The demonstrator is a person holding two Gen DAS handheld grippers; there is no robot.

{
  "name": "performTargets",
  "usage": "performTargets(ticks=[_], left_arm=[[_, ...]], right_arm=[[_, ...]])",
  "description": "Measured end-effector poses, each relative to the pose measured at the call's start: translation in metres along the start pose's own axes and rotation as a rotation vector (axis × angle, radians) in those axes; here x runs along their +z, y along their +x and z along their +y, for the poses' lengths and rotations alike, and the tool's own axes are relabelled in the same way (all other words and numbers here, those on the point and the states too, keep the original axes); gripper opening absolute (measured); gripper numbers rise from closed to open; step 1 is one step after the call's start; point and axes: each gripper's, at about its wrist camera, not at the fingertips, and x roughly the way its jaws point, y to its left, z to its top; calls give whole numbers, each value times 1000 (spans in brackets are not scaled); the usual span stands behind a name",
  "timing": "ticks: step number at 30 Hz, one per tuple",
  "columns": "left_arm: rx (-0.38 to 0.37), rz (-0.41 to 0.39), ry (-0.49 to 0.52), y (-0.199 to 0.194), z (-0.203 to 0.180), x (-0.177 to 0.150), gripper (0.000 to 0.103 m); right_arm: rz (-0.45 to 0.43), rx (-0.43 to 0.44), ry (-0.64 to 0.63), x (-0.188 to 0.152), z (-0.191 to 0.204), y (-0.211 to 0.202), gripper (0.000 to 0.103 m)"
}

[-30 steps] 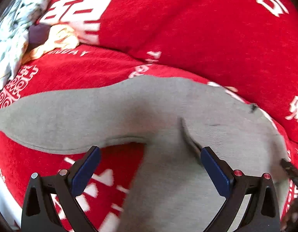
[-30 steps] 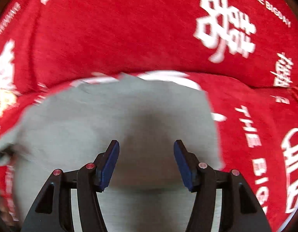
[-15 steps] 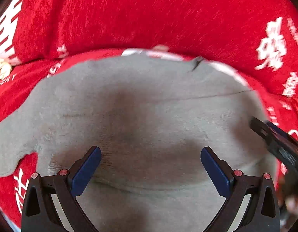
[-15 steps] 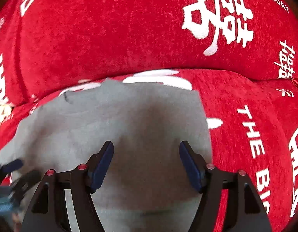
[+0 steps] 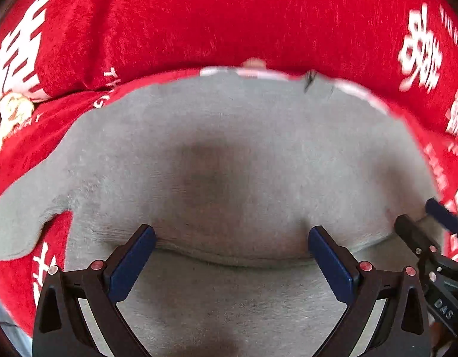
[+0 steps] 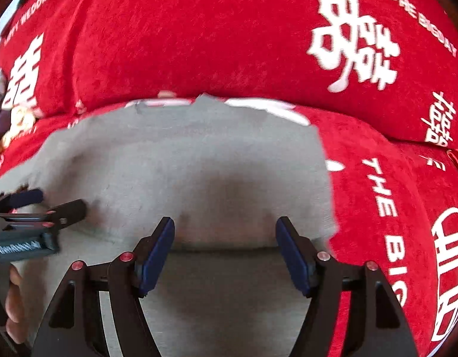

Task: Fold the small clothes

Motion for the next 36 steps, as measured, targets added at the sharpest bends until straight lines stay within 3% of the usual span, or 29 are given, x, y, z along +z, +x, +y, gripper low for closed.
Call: performTargets(ticks=[2,5,8,15,25,36], left_arm=[[18,-29,7,-5,-2,-3,103],[-34,-57,-8,-24,0,-13,103],[-12,-100,2,-35,-3,-21,103],[-16,-59,5,-33,1,-53,103],[-32,-110,14,-50,15,-105,103],[-48,-116,31,-65,24,-143,103]], right_arm=[[-9,-13,-8,-7,0,-5,74],[-10,9,2,-18,0,-17,74],[-29,26,29,-24,2,-27,74],[27,62,0,-54,26,-27,74],[-75,26,-92,-121,28,-62,80],[-60,31,-132,-159,24,-82,81]])
